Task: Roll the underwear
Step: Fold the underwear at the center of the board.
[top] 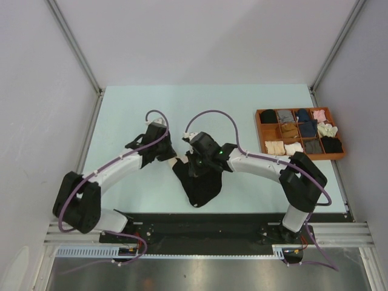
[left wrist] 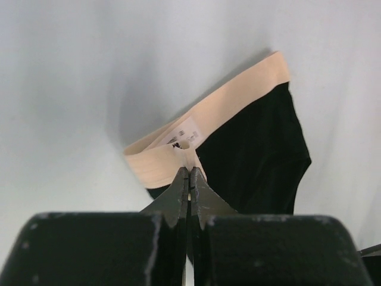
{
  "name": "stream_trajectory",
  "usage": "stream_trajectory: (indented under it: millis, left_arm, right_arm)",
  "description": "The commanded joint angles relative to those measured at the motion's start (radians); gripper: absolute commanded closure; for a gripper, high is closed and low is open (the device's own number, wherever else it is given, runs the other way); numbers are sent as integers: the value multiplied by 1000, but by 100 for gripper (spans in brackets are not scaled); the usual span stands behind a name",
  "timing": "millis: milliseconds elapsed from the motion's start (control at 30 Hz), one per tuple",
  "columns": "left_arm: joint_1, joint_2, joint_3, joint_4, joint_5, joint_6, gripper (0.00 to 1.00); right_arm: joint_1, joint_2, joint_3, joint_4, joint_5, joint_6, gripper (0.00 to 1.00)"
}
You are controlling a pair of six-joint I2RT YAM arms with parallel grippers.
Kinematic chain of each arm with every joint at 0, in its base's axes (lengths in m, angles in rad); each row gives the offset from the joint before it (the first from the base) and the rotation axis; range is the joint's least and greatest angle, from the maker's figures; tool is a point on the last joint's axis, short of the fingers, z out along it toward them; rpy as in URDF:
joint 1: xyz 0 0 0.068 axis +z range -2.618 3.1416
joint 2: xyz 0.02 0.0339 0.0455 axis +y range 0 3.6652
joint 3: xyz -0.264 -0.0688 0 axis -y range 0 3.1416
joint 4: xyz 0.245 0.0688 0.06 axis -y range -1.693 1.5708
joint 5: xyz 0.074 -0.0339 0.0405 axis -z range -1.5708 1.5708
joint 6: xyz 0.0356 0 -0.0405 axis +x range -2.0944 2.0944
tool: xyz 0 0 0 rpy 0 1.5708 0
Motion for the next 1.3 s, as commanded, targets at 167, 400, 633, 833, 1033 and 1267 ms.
stream_trajectory:
  millis: [167, 400, 633, 833, 1033, 1267]
  left_arm:
    - [-87, 242, 258, 39, -9, -10, 100]
    - [-104, 386, 409, 14, 5, 10, 100]
    - [-108, 512, 524, -18, 13, 36, 100]
    - [-108, 549, 533, -29, -19, 47, 100]
    - [-108, 571, 547, -23, -30, 54, 100]
    - [-108, 572, 605, -49, -33, 79, 55]
  right_arm:
    - [-146, -115, -82, -62, -53, -26, 100]
    - [-253, -120, -119, -67, -76, -49, 100]
    - [-318, -85, -137, -58, -82, -87, 100]
    - [-355, -28, -142, -20, -119, -107, 100]
    - [-352, 12, -142, -12, -136, -109, 100]
    - [-358, 47, -142, 19, -122, -92, 100]
